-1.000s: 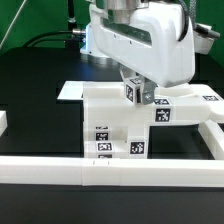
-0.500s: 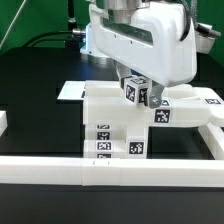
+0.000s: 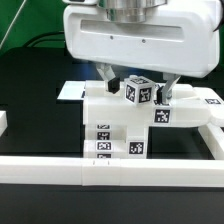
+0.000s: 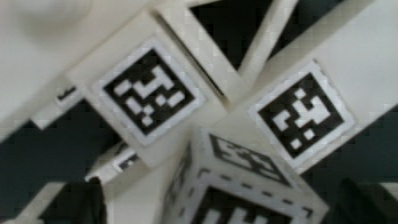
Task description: Assemble chair
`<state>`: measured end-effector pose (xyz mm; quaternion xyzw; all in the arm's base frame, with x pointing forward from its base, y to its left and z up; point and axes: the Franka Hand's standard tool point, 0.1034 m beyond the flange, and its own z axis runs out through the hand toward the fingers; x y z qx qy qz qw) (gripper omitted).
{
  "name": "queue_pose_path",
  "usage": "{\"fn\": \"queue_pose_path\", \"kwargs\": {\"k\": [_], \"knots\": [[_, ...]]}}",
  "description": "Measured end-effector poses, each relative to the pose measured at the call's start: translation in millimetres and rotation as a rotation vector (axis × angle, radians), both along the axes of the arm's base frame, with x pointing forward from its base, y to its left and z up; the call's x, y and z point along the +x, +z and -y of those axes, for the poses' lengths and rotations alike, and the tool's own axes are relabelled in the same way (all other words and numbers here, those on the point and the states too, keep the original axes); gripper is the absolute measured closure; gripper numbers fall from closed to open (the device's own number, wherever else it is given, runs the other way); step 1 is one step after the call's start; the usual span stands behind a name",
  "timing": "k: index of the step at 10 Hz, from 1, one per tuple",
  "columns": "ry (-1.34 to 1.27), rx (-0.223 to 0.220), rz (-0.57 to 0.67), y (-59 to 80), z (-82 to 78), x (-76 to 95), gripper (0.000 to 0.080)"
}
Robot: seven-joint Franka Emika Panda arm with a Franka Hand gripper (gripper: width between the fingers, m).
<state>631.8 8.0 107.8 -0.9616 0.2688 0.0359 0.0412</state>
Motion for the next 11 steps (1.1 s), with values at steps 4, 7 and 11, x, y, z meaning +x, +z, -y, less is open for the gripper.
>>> {"fn": "queue_pose_path", "kwargs": {"k": [4, 7, 11], "knots": [[0.368, 0.005, -0.015, -2.1, -3.0, 8.8, 0.0151], [0.586, 0.015, 0.000, -3.1, -0.2, 8.1, 0.0151], [0.889, 0.034, 0.041, 5.2, -1.0, 4.8, 0.0151]]}}
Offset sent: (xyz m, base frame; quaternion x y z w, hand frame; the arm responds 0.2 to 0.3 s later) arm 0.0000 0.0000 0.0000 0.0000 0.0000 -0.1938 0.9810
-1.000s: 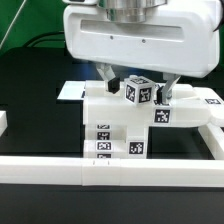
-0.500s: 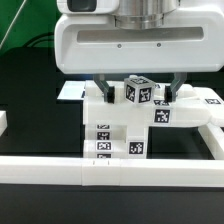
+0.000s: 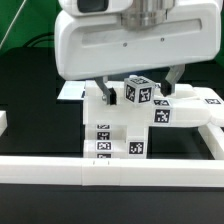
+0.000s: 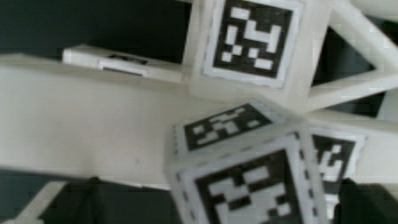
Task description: Assemble chair
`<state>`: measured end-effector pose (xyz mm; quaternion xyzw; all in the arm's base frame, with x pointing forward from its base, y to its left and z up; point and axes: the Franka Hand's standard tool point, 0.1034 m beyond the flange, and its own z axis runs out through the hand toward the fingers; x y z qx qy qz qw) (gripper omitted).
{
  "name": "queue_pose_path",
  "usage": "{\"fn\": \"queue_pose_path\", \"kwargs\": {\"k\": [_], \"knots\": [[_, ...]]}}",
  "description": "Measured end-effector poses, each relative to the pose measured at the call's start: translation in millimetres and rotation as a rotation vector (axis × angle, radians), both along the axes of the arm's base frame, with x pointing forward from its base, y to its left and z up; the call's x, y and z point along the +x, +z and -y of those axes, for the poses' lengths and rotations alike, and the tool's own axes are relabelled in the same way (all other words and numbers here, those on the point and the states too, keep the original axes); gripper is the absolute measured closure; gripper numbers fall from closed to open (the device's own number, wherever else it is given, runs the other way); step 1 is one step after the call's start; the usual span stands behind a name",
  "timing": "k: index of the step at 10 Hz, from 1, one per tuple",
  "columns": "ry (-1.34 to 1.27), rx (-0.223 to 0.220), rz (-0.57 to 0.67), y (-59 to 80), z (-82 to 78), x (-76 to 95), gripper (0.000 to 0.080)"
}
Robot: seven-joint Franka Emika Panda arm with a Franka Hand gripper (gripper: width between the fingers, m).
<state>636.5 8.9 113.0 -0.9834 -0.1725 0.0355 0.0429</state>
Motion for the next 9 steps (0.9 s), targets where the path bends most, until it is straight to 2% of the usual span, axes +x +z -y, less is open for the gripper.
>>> {"fn": "queue_pose_path", "kwargs": {"k": [3, 5, 8, 9], "knots": [[0.169, 0.016, 0.019, 0.4, -3.8, -14.4, 0.0151], [0.165, 0.015, 0.020, -1.1, -6.2, -14.9, 0.0151], [0.148, 0.014, 0.019, -1.3, -5.1, -14.9, 0.0518], [0.130, 0.013, 0.017, -1.6, -5.0, -15.1, 0.0518]]}}
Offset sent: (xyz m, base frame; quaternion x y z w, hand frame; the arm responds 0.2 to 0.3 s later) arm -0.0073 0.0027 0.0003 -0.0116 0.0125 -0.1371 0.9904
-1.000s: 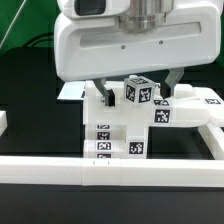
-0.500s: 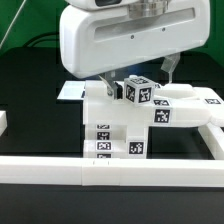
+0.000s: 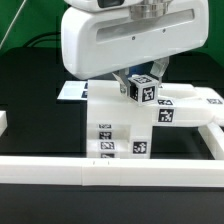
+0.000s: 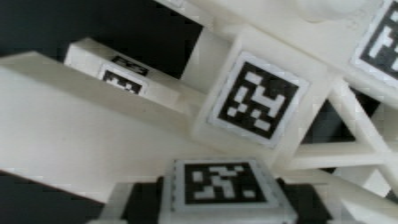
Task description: Assemble chair
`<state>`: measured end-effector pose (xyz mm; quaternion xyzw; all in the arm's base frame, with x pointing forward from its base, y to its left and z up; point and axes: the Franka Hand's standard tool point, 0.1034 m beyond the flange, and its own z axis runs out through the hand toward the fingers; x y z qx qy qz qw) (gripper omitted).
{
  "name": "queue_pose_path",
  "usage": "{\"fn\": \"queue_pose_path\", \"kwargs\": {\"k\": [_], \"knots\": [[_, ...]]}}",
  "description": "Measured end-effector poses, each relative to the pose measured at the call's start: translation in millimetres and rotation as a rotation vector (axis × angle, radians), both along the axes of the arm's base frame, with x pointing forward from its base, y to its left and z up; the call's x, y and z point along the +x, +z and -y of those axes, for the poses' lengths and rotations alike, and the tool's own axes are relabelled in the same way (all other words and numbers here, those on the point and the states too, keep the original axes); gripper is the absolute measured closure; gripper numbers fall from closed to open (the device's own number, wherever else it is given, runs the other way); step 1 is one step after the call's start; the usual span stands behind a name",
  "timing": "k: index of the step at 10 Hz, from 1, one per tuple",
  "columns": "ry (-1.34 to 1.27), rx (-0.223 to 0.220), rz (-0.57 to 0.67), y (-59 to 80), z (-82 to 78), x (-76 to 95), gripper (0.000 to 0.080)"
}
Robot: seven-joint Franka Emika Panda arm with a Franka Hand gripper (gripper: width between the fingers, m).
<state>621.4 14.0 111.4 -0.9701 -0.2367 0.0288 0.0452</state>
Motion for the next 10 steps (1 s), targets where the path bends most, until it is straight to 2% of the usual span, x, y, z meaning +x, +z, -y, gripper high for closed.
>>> {"fn": "queue_pose_path", "kwargs": {"k": [2, 6, 9, 10], "knots": [[-0.004, 0.000, 0.000, -0.1, 0.5, -0.1, 0.0518], [-0.523, -0.035, -0.007, -0.8, -1.1, 1.0, 0.0518], [-0.812, -0.043, 0.005, -1.4, -4.1, 4.8, 0.0518], [-0.830, -0.043, 0.004, -1.4, -4.1, 4.9, 0.0518]]}}
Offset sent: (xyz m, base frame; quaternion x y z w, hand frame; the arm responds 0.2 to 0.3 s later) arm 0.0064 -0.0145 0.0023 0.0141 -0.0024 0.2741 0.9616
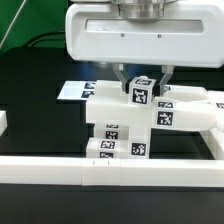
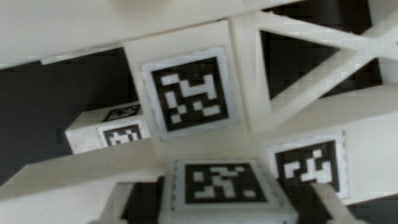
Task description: Assemble chair
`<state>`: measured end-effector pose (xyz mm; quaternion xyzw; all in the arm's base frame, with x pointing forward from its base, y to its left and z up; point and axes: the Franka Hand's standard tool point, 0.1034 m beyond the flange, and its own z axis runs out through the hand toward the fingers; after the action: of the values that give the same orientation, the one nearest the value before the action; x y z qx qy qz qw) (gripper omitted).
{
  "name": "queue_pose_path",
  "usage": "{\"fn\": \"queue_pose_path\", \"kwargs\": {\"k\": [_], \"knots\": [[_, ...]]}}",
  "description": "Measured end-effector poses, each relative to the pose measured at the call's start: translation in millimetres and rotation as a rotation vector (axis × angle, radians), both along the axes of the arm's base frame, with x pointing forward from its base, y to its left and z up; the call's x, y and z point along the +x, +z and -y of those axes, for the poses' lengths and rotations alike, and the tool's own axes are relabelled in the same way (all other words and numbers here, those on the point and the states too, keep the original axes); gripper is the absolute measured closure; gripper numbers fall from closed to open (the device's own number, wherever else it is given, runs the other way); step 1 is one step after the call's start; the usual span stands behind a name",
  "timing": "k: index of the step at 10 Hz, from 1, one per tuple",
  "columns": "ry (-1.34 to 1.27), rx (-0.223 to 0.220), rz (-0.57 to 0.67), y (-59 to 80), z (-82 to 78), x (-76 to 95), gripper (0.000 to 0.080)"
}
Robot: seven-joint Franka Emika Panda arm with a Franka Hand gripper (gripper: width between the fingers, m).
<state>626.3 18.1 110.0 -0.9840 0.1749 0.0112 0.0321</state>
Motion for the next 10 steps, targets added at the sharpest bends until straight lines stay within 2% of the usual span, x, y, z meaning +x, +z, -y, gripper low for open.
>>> {"fn": "queue_pose_path", "kwargs": {"k": [6, 9, 10], "knots": [[-0.691, 0.031, -0.031, -1.1, -5.2, -2.1, 0.0518], [-0.796, 0.032, -0.040, -1.2, -8.2, -1.9, 0.0517], [-0.777, 0.031, -0.039, -1.6, -8.2, -2.0, 0.0417]]}}
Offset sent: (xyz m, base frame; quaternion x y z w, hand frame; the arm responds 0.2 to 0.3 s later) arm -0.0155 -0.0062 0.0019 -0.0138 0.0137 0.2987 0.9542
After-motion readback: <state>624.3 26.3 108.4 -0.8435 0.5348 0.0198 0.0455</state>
